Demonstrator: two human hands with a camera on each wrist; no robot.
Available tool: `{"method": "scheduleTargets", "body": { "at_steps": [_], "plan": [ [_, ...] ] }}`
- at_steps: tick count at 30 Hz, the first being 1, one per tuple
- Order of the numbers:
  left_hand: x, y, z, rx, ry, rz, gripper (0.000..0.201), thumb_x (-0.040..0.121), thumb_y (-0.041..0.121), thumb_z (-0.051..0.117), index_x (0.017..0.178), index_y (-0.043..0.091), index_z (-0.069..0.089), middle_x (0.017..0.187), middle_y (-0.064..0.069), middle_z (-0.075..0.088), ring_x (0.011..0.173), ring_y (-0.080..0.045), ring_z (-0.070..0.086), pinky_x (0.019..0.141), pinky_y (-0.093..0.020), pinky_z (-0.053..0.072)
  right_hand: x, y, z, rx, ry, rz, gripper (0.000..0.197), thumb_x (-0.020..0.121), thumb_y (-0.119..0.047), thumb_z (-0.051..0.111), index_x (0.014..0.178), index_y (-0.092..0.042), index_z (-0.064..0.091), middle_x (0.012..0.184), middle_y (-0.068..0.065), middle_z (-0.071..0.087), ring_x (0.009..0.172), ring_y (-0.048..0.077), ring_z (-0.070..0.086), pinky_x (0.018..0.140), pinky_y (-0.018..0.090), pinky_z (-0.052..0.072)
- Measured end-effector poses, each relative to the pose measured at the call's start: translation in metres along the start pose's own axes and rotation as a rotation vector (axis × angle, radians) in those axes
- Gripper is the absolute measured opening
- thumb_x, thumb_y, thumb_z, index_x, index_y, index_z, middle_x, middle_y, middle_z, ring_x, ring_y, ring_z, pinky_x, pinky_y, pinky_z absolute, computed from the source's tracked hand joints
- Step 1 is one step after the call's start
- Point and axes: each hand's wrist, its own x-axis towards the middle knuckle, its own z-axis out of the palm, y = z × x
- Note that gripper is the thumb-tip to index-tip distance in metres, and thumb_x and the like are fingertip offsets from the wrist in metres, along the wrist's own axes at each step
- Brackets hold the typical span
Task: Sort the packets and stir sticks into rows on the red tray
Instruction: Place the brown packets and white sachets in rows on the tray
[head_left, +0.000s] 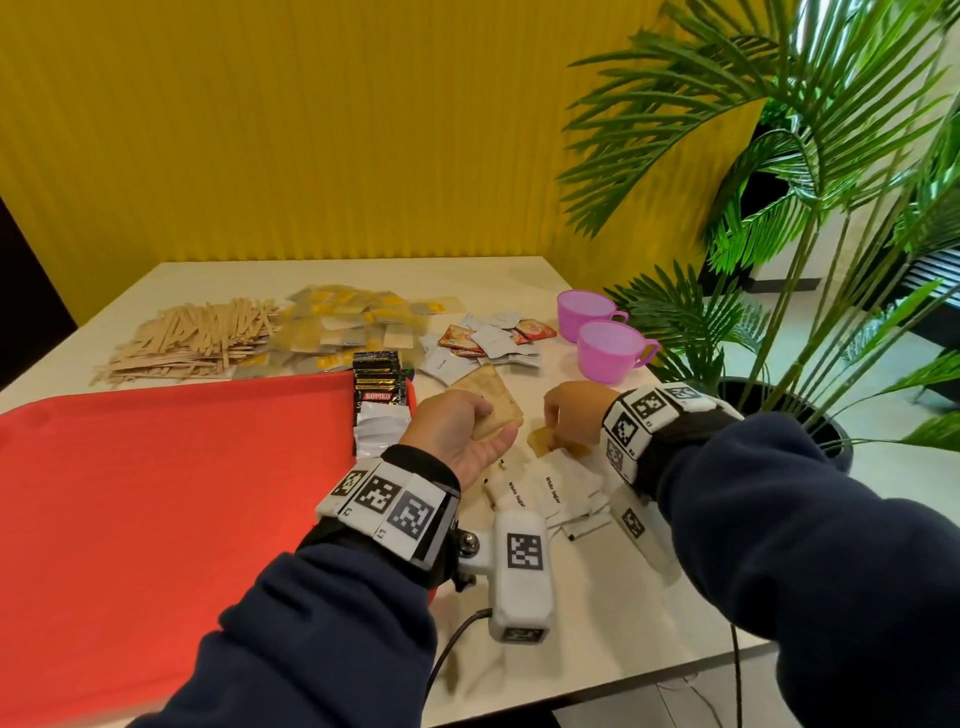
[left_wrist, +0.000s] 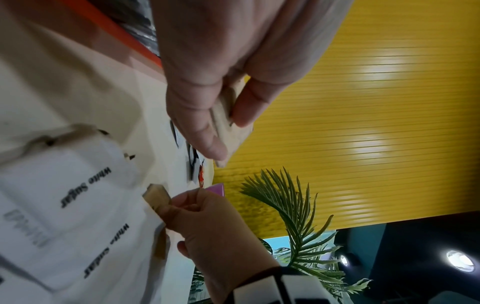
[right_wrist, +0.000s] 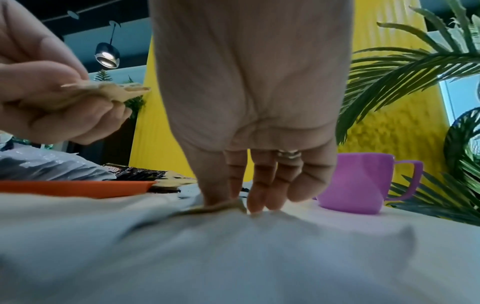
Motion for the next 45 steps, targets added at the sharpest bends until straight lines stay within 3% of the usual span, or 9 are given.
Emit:
{"method": "scheduleTargets", "body": {
  "at_steps": [5, 8, 15, 19, 24, 30, 33, 38, 45],
  "plan": [
    [0.001, 0.003, -0.002, -0.004, -0.012, 0.008, 0.031, 0.094, -0.001, 0.041, 0.124, 0.004, 0.044, 0.129, -0.019, 0.044, 0.098, -0.033, 0.056, 0.077, -0.034, 0.051, -0.005, 0.001, -0.012, 0.084, 0.070, -0.083, 0.017, 0.089, -0.005, 0.047, 0.096, -0.011, 0.062, 0.101, 0.006, 0.058, 0.087, 0.018, 0.048, 0.072, 0.023, 0.040],
    [0.002, 0.004, -0.003, -0.043, -0.039, 0.014, 0.026, 0.093, 0.012, 0.049, 0.119, 0.011, 0.049, 0.109, -0.014, 0.053, 0.097, -0.028, 0.055, 0.080, -0.035, 0.051, -0.016, 0.004, -0.031, 0.261, 0.144, -0.159, 0.026, 0.086, 0.001, 0.048, 0.070, -0.019, 0.053, 0.077, -0.004, 0.056, 0.076, 0.013, 0.052, 0.058, 0.014, 0.040],
    [0.009, -0.001, -0.002, -0.031, -0.117, -0.036, 0.039, 0.089, 0.040, 0.049, 0.117, 0.013, 0.051, 0.107, -0.014, 0.057, 0.094, -0.026, 0.058, 0.066, -0.031, 0.050, -0.045, -0.002, -0.060, 0.591, 0.172, -0.326, 0.021, 0.090, -0.004, 0.055, 0.076, -0.021, 0.055, 0.065, -0.004, 0.056, 0.055, 0.005, 0.050, 0.046, 0.014, 0.041],
    [-0.002, -0.005, 0.007, 0.019, -0.227, -0.027, 0.011, 0.089, 0.010, 0.046, 0.093, 0.010, 0.056, 0.091, -0.013, 0.057, 0.085, -0.022, 0.054, 0.073, -0.031, 0.047, -0.048, -0.014, -0.055, 0.681, 0.164, -0.378, 0.018, 0.089, -0.003, 0.057, 0.080, -0.018, 0.056, 0.068, 0.000, 0.058, 0.055, 0.006, 0.055, 0.047, 0.011, 0.046],
    [-0.002, -0.008, 0.008, 0.094, -0.072, 0.009, 0.022, 0.085, -0.015, 0.035, 0.085, 0.003, 0.047, 0.101, -0.020, 0.045, 0.094, -0.032, 0.051, 0.060, -0.034, 0.051, -0.045, -0.004, -0.053, 0.923, 0.275, -0.247, 0.005, 0.090, -0.009, 0.059, 0.091, -0.013, 0.056, 0.073, -0.004, 0.059, 0.062, 0.004, 0.060, 0.052, 0.013, 0.049],
    [-0.007, -0.006, 0.011, 0.148, -0.077, 0.017, 0.017, 0.087, -0.010, 0.040, 0.078, 0.001, 0.047, 0.082, -0.015, 0.045, 0.077, -0.028, 0.052, 0.059, -0.026, 0.050, -0.060, 0.022, -0.033, 0.150, -0.168, 0.048, 0.043, 0.091, -0.037, 0.054, 0.121, -0.006, 0.055, 0.101, 0.006, 0.062, 0.093, 0.020, 0.057, 0.084, 0.030, 0.049],
    [-0.008, -0.005, 0.015, 0.190, -0.068, 0.021, 0.019, 0.087, -0.013, 0.037, 0.077, 0.002, 0.046, 0.080, -0.015, 0.045, 0.069, -0.026, 0.052, 0.052, -0.021, 0.048, -0.068, 0.020, -0.021, 0.149, -0.267, 0.065, 0.056, 0.090, -0.045, 0.053, 0.129, -0.005, 0.049, 0.121, 0.010, 0.058, 0.102, 0.023, 0.058, 0.088, 0.030, 0.047],
    [-0.008, -0.006, 0.017, 0.235, -0.049, -0.008, 0.021, 0.086, -0.014, 0.032, 0.080, 0.003, 0.043, 0.082, -0.016, 0.045, 0.068, -0.025, 0.049, 0.060, -0.026, 0.045, -0.050, 0.022, -0.013, 0.473, -0.131, 0.022, 0.056, 0.084, -0.021, 0.067, 0.134, -0.016, 0.040, 0.085, 0.003, 0.057, 0.062, 0.015, 0.054, 0.059, 0.024, 0.049],
    [-0.003, -0.015, 0.010, 0.292, -0.038, -0.125, 0.018, 0.084, -0.013, 0.039, 0.082, 0.004, 0.046, 0.099, -0.017, 0.043, 0.102, -0.035, 0.050, 0.078, -0.045, 0.048, -0.046, 0.025, -0.018, 0.679, -0.130, 0.023, 0.031, 0.095, -0.007, 0.046, 0.124, -0.015, 0.051, 0.084, 0.004, 0.056, 0.070, 0.013, 0.053, 0.073, 0.026, 0.051]
  ]
}}
